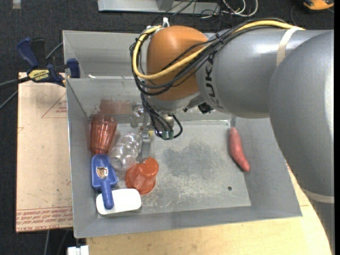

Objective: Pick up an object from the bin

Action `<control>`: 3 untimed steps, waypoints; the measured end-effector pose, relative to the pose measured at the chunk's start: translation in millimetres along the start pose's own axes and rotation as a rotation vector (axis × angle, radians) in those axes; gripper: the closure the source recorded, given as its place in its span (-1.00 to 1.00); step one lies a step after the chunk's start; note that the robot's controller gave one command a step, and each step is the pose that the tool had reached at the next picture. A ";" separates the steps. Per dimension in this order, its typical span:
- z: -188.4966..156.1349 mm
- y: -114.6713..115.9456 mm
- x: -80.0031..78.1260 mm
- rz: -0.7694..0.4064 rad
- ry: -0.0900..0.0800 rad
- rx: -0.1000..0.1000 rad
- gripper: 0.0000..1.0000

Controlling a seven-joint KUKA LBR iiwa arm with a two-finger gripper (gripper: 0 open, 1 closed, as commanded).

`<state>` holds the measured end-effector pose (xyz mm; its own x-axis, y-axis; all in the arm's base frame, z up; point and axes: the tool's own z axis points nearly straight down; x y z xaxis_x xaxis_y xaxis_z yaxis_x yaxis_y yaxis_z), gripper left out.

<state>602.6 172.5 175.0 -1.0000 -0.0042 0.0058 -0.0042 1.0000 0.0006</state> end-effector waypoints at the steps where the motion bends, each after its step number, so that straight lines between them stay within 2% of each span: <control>1: -4.9 -1.0 -1.7 0.004 -0.007 -0.001 -1.00; 2: 41.7 -15.7 1.3 -0.104 -0.004 -0.015 -1.00; 3: 39.5 -17.0 -0.6 -0.105 -0.014 -0.011 1.00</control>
Offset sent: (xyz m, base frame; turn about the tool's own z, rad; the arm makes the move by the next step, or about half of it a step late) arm -0.0173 -0.0430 -0.1050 -0.1602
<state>603.0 155.5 135.5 -0.9940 -0.1087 -0.0086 -0.1088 0.9940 0.0119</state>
